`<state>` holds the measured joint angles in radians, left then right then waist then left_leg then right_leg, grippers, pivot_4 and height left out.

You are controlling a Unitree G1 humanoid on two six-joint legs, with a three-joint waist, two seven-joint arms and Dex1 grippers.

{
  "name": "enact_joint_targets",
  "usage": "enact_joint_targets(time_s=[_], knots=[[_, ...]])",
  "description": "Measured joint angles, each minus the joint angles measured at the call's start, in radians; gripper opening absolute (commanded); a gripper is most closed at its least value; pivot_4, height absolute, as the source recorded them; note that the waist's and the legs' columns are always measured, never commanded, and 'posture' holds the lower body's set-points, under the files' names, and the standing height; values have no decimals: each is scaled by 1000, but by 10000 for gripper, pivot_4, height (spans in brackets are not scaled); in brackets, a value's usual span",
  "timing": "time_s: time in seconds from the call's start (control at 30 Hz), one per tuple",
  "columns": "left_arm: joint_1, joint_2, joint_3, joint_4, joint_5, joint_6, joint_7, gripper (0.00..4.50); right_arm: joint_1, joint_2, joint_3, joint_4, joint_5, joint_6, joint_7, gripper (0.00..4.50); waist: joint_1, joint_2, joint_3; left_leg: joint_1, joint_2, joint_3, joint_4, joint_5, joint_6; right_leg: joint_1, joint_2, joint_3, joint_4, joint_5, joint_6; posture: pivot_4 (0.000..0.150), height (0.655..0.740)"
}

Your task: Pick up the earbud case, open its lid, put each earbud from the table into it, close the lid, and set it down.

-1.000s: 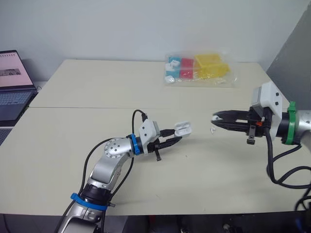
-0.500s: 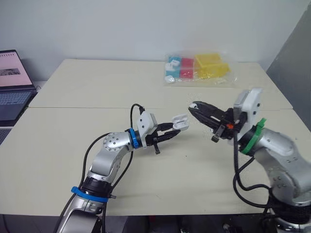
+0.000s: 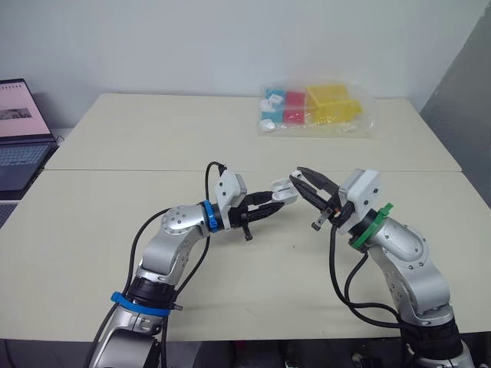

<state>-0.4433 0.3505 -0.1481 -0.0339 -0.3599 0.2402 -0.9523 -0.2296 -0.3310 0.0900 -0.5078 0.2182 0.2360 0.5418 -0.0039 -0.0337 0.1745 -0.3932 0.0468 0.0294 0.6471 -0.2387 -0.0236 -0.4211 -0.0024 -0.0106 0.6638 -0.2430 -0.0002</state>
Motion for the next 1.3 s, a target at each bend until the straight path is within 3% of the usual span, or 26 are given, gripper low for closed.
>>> enact_joint_targets(time_s=[0.57, 1.3], knots=[[0, 5, 1, -15, -24, 29, 3, 7783, 4, 63, 17, 50, 28, 2, -27, 4064, 0, 0, 0, 0, 0, 0, 0, 0, 0, 0, 0, 0, 0, 0, 0, 1500, 7359], [5, 5, 7, -15, -33, 35, 1, 7783, 62, 54, 20, 91, -14, -66, -27, 4064, 0, 0, 0, 0, 0, 0, 0, 0, 0, 0, 0, 0, 0, 0, 0, 1500, 7359]])
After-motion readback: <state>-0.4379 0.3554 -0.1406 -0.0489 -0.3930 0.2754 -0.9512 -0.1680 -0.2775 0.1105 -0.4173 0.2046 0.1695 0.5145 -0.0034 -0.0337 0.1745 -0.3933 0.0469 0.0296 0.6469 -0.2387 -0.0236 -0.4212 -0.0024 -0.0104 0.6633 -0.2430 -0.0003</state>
